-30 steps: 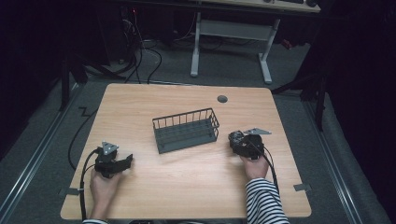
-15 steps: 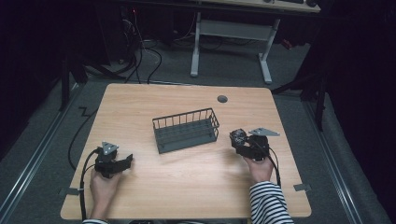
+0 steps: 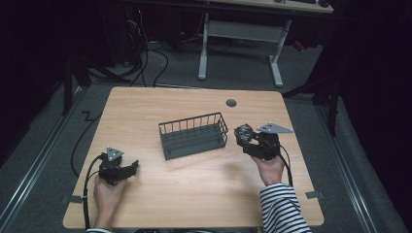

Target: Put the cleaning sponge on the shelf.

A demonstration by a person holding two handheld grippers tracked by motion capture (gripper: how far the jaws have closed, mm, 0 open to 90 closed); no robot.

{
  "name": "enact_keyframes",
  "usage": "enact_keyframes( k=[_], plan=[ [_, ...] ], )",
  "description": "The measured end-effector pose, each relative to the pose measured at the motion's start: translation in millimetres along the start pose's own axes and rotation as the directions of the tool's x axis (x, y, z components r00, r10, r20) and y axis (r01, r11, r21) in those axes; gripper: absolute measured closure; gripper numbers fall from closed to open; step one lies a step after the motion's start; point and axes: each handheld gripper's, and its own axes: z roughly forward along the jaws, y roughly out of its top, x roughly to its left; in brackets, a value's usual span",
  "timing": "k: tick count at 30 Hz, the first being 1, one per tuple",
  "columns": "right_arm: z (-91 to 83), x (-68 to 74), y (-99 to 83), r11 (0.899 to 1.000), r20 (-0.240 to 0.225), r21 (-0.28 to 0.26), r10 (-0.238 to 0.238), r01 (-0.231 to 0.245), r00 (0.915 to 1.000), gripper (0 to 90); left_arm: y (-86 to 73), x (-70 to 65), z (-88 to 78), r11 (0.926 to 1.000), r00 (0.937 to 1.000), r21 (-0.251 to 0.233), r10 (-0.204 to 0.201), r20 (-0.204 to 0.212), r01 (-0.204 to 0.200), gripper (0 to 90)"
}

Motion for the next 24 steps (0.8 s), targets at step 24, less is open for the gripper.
enact_keyframes(
  k=[24],
  plan=[
    [52.9,41.5,61.7,0.996,-0.107,0.043,-0.07,0.075,0.9918,40.4,0.0,0.0,0.0,1.0,1.0,0.001,0.001,0.003,-0.001,28.0]
  ],
)
